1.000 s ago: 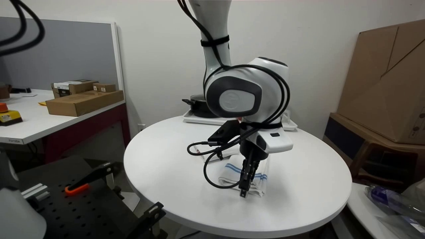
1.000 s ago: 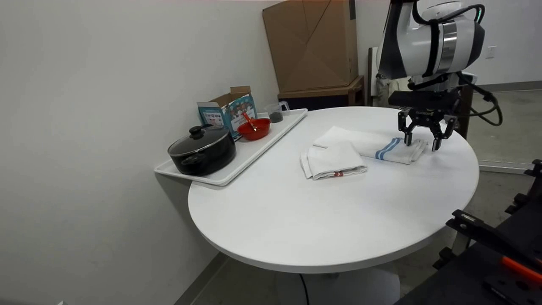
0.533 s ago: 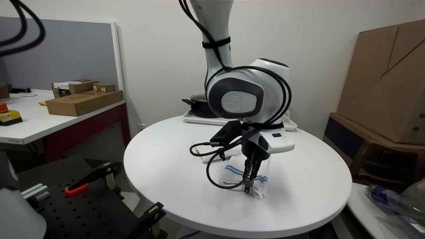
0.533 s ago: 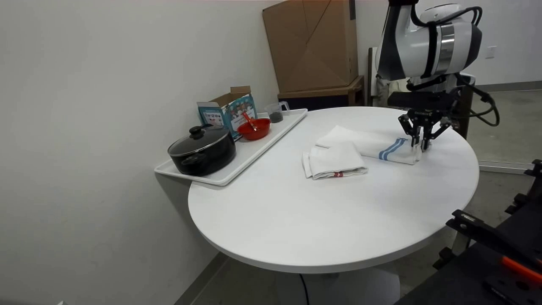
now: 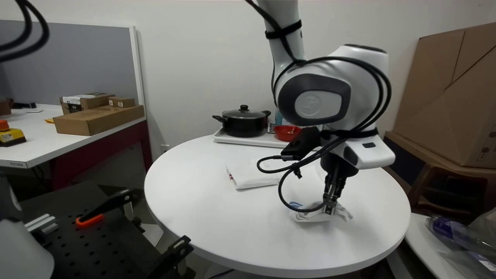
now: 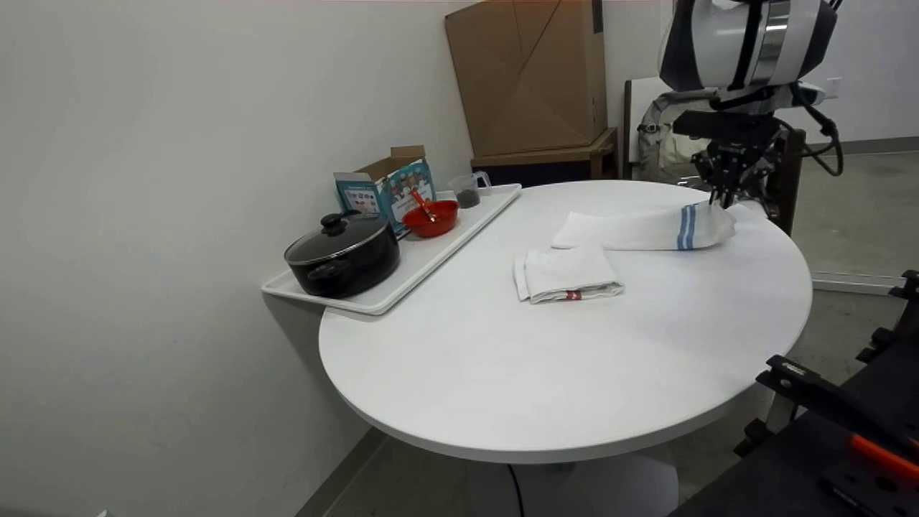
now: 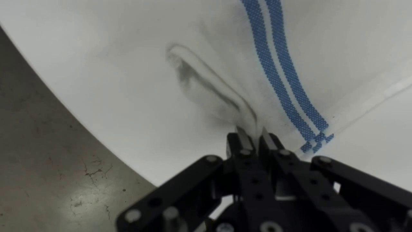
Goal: Fold the two tea towels
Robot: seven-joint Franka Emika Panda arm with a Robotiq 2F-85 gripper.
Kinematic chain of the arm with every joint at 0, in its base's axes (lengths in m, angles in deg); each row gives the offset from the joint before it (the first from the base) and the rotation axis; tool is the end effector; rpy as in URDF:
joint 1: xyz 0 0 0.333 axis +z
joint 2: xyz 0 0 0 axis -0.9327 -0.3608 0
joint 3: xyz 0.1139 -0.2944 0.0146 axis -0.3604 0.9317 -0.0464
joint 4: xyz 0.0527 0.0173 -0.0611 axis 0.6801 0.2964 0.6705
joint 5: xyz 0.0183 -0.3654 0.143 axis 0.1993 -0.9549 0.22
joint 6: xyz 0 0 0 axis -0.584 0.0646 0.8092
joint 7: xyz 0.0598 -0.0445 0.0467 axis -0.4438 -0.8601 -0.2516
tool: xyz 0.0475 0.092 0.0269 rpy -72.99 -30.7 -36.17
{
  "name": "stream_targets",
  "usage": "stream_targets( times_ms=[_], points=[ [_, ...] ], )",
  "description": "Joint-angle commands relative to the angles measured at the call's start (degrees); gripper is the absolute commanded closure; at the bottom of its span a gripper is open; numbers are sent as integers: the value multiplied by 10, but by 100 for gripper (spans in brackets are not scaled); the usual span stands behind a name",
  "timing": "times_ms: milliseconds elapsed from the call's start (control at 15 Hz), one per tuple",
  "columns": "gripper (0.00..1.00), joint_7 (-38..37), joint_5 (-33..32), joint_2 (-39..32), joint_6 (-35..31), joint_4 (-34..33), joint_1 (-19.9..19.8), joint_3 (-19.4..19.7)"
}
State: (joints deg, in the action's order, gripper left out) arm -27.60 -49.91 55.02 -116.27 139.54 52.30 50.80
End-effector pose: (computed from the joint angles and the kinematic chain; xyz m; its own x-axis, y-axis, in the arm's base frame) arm 0.4851 -0.2624 0.1347 0.1446 -0.9893 0.0180 -0.9780 -0.1457 -0.1495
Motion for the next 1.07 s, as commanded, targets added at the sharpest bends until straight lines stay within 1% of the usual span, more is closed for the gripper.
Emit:
stream_targets(
  times_ms=[0, 400, 733, 1000],
  points=[
    [98, 17, 14, 18, 40, -13, -33, 3],
    [98, 46, 17, 54, 92, -3, -60, 1],
    [98, 129, 51, 121, 101, 42, -73, -13],
    [98, 182, 84, 164, 113, 68, -64, -7]
  ],
)
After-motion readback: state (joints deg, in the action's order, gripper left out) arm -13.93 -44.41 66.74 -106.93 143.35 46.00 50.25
